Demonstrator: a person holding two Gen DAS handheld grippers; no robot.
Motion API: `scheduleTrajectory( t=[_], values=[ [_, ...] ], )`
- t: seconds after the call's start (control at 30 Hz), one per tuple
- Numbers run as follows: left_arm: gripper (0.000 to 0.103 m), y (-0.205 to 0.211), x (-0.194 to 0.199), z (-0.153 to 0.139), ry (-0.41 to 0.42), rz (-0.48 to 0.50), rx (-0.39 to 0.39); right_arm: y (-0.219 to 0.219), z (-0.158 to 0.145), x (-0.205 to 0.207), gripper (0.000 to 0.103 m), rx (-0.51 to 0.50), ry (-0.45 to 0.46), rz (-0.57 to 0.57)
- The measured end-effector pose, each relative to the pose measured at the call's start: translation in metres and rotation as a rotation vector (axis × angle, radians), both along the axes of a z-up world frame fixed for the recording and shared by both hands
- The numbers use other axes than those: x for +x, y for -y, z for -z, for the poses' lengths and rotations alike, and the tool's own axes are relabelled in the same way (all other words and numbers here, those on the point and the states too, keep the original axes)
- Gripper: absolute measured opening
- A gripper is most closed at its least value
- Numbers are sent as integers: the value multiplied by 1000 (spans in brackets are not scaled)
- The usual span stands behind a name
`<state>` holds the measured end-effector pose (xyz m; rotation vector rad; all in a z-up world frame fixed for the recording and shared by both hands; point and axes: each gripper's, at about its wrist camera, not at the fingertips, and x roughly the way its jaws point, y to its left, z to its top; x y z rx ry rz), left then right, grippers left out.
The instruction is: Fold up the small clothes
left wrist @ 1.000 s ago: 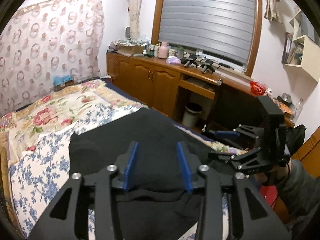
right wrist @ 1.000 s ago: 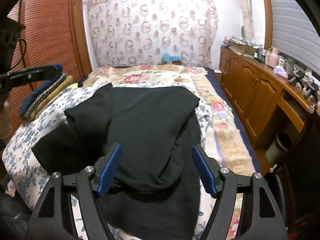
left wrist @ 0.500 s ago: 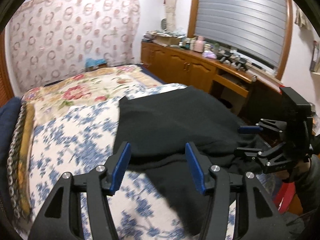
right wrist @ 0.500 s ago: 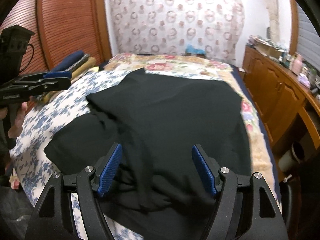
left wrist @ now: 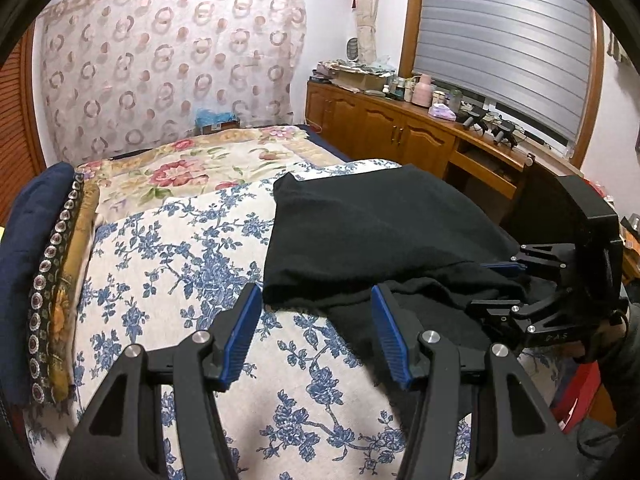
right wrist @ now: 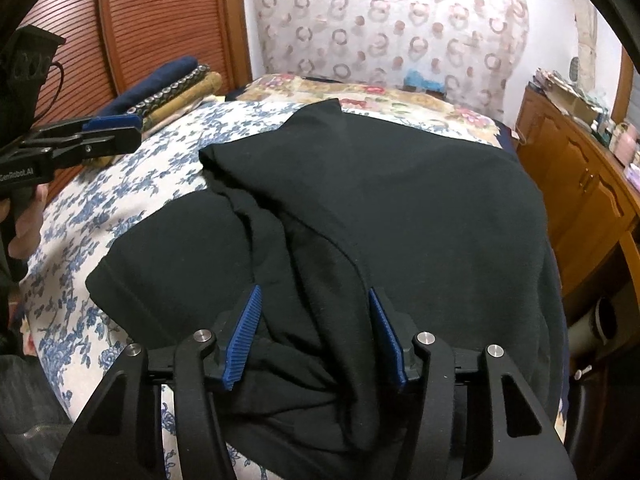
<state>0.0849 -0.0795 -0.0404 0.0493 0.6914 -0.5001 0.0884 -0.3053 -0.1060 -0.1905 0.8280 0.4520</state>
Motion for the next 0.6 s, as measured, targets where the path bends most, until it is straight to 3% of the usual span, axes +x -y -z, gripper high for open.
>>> scheduleTrajectory(
  t=[0.37,0.47,0.5,0.53,0.6],
  values=[
    [56,0,2,4,-10,-6,10,-4,2,-2,54,-22,4,-28],
    [56,0,2,4,-11,-6,8,-3,4,-1,36,-37,9,-30],
    [56,0,2,4,-12,-5,10,-4,4,-1,21,-45,13,-34],
    [56,1,2,6,-13,-5,12,-5,3,-2,14,-58,25,-34],
    [56,1,3,8,-15,-4,14,-4,0,-4,11,-55,39,-43]
  ],
)
